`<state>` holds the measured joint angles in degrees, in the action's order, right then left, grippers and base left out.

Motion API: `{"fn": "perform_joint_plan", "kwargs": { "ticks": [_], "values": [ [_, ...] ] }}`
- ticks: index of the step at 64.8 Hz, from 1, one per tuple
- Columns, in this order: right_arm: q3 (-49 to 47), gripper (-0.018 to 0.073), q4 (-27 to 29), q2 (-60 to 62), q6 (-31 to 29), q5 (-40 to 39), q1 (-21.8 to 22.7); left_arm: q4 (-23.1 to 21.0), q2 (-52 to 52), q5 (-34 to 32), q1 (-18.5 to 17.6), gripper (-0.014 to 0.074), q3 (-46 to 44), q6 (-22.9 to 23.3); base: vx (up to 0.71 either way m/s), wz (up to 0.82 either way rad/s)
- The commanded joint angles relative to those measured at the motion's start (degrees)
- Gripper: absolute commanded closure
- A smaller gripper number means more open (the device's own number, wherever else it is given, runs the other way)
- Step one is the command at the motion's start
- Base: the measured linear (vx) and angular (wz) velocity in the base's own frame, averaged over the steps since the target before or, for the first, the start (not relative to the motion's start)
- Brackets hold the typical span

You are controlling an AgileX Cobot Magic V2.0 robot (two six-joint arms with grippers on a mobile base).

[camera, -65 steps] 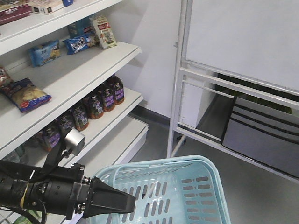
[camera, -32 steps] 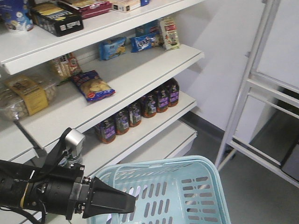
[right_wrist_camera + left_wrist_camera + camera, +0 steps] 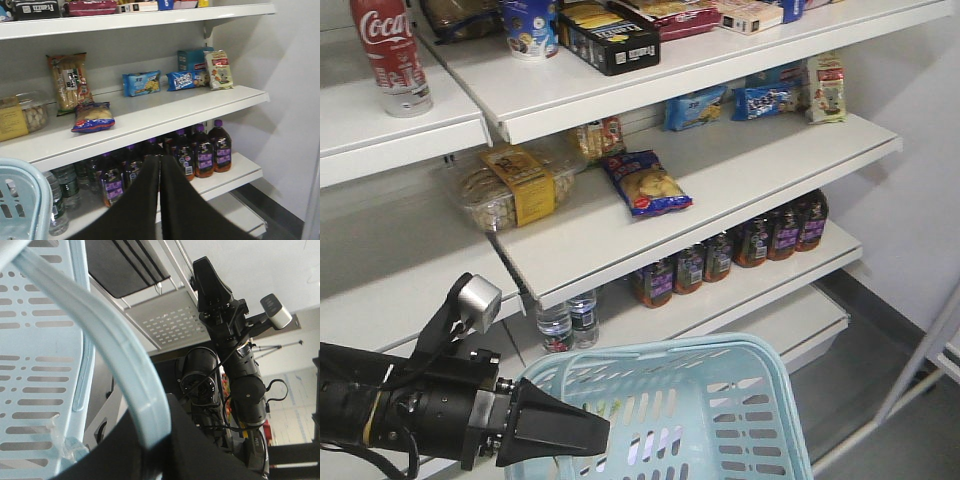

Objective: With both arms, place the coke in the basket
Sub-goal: 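Drive the base toward the shelf with the red Coca-Cola bottle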

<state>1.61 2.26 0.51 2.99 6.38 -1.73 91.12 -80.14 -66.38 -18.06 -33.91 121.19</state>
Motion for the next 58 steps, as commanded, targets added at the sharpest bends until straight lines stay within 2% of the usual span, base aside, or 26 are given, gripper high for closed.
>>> {"fn": "perform_joint_plan", "kwargs": {
  "ticks": [1, 58],
  "values": [
    [0.9, 0.0564, -0.6, 1.0, -0.1, -4.4, -0.1, -4.5, 1.8, -12.5, -0.4, 0.0604, -1.3, 0.1, 0.03, 0.38],
    [0.9, 0.0564, -0.6, 1.0, -0.1, -4.4, -0.1, -4.5, 1.8, -12.5, -0.4, 0.0603, -1.3, 0.1, 0.03, 0.25]
  ]
}}
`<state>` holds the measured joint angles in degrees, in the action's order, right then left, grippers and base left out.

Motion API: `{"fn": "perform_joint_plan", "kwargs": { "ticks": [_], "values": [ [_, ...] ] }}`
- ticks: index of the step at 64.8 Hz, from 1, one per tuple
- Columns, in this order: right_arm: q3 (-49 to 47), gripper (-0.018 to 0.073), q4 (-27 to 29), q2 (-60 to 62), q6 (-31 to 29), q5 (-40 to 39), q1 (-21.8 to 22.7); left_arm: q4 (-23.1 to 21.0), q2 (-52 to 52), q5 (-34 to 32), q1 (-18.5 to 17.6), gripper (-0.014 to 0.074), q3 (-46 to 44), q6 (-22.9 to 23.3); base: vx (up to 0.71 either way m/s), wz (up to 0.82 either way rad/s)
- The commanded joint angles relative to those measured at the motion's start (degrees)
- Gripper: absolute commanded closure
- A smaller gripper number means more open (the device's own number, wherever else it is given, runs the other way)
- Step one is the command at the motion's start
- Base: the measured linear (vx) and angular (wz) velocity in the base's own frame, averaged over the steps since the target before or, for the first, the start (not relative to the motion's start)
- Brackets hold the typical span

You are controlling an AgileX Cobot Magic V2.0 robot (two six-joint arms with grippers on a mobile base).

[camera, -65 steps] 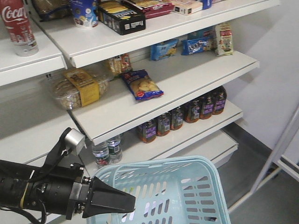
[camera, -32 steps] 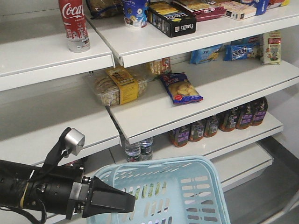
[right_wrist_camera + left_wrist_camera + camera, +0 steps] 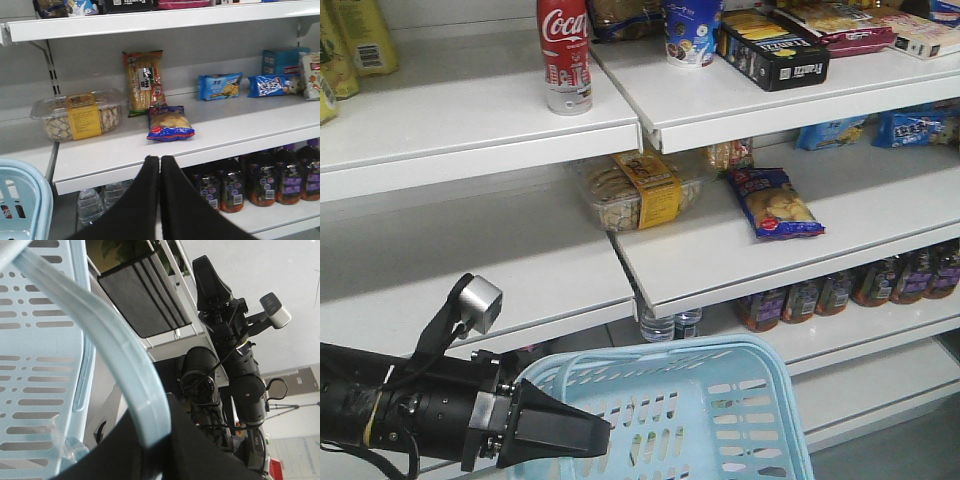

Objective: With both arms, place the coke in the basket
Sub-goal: 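Drive the base toward the shelf with the red Coca-Cola bottle, then approach the Coca-Cola bottle shelf, holding the basket in the left gripper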

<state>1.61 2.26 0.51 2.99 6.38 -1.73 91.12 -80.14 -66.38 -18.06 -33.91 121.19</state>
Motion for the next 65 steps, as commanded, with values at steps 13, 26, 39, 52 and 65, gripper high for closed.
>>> {"fn": "perform_joint_plan", "kwargs": {
  "ticks": [13, 26, 39, 52, 65],
  "values": [
    [0.9, 0.0564, -0.6, 1.0, -0.1, -4.4, -0.1, -4.5, 1.8, -12.5, -0.4, 0.0603, -1.3, 0.1, 0.06, 0.25],
    [0.9, 0.0564, -0.6, 1.0, -0.1, -4.4, -0.1, -4.5, 1.8, -12.5, -0.4, 0.0603, -1.3, 0.1, 0.06, 0.24],
    [0.9, 0.0564, -0.6, 1.0, -0.1, -4.4, -0.1, -4.5, 1.8, -12.5, -0.4, 0.0603, -1.3, 0.1, 0.06, 0.23],
    [0.9, 0.0564, -0.6, 1.0, -0.1, -4.4, -0.1, -4.5, 1.8, -12.5, -0.4, 0.0603, -1.3, 0.1, 0.05, 0.18],
    [0.9, 0.0564, -0.6, 1.0, -0.1, -4.4, -0.1, -4.5, 1.8, -12.5, -0.4, 0.0603, -1.3, 0.1, 0.03, 0.13]
  ]
}}
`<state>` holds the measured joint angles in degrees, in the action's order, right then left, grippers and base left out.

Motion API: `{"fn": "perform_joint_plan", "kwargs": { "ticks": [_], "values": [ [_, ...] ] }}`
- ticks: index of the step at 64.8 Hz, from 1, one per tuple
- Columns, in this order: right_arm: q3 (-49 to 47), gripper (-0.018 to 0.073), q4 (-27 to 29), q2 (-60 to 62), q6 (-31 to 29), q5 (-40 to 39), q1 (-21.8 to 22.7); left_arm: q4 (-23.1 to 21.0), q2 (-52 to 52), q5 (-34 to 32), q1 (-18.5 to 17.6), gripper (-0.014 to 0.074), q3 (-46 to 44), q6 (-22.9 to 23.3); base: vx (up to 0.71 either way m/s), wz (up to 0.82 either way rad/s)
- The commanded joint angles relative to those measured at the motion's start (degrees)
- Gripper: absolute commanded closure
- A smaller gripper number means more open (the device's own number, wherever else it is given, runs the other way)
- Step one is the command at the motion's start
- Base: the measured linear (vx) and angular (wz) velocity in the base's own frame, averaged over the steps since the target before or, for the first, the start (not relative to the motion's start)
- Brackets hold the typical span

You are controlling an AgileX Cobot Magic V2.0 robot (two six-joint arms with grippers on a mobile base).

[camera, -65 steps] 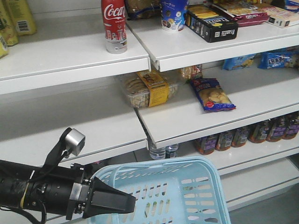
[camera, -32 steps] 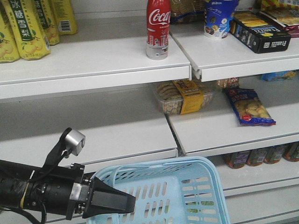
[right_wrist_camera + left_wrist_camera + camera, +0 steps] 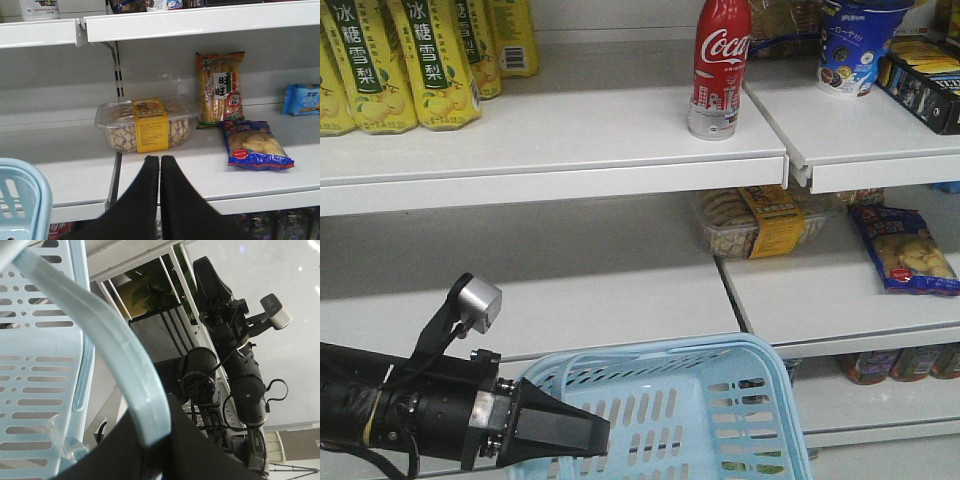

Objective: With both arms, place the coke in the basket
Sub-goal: 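Approach the Coca-Cola bottle shelf, holding the basket in the left gripper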

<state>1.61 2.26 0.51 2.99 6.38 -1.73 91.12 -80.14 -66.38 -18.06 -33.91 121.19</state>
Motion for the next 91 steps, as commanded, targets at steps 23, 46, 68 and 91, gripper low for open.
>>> {"fn": "perform_joint_plan", "kwargs": {
  "ticks": [23, 46, 68, 91],
  "values": [
    [0.9, 0.0564, -0.6, 1.0, -0.1, -4.4, -0.1, -4.5, 1.8, -12.5, -0.4, 0.0603, -1.3, 0.1, 0.02, 0.07],
    [0.9, 0.0564, -0.6, 1.0, -0.1, -4.4, -0.1, -4.5, 1.8, -12.5, -0.4, 0.0603, -1.3, 0.1, 0.02, 0.05],
    [0.9, 0.0564, -0.6, 1.0, -0.1, -4.4, -0.1, -4.5, 1.8, -12.5, -0.4, 0.0603, -1.3, 0.1, 0.03, 0.03],
    [0.9, 0.0564, -0.6, 1.0, -0.1, -4.4, -0.1, -4.5, 1.8, -12.5, -0.4, 0.0603, -1.3, 0.1, 0.02, 0.02]
  ]
}}
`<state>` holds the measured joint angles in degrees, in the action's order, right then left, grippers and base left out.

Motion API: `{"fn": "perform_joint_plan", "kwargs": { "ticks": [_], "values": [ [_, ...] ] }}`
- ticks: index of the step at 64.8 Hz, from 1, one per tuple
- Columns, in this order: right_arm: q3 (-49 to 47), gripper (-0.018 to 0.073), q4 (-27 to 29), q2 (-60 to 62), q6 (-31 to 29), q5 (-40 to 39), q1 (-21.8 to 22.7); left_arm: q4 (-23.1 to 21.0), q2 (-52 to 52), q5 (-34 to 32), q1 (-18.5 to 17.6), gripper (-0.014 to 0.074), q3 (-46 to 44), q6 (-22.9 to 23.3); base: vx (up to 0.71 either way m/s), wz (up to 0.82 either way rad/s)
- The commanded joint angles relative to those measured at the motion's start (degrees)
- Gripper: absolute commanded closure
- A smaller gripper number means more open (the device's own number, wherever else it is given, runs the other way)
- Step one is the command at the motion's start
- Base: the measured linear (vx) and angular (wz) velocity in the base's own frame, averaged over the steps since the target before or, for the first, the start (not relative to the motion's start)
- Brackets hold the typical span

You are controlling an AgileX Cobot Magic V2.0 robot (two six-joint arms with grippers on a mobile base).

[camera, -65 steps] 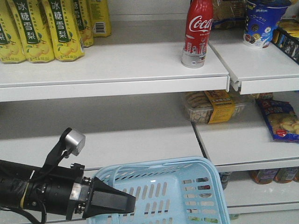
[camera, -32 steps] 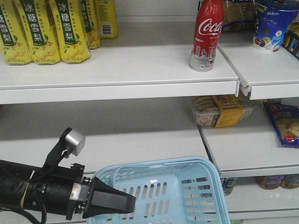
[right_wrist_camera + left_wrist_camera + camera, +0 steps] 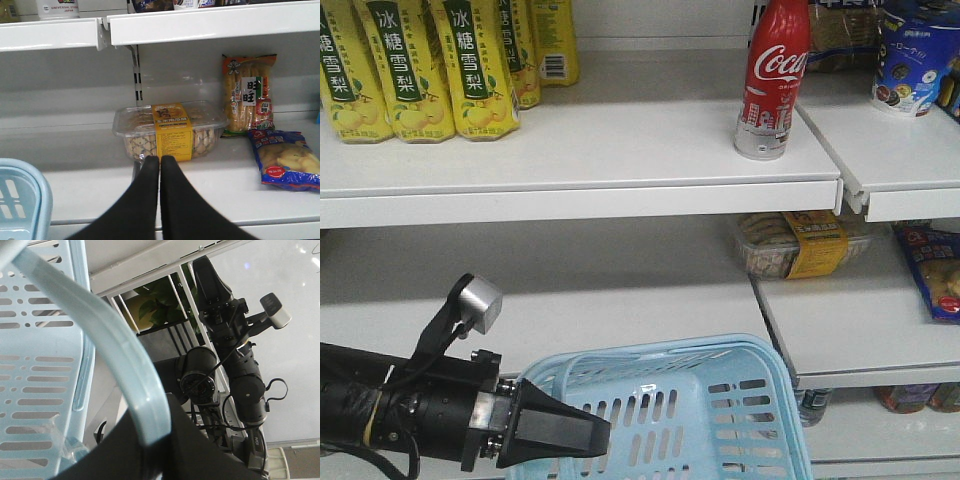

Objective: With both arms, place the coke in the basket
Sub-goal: 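Approach the Coca-Cola bottle shelf, holding the basket in the left gripper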

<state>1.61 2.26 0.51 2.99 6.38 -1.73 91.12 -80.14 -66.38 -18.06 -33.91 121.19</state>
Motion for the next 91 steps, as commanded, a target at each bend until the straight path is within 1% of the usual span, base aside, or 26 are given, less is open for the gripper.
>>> {"fn": "perform_joint_plan", "kwargs": {
  "ticks": [1, 91],
  "values": [
    [0.9, 0.0564, -0.6, 1.0, -0.1, -4.4, -0.1, -4.5, 1.8, -12.5, -0.4, 0.0603, -1.3, 0.1, 0.01, 0.01],
    [0.9, 0.0564, -0.6, 1.0, -0.1, -4.4, -0.1, -4.5, 1.8, -12.5, -0.4, 0.0603, -1.3, 0.1, 0.02, -0.01]
  ]
}}
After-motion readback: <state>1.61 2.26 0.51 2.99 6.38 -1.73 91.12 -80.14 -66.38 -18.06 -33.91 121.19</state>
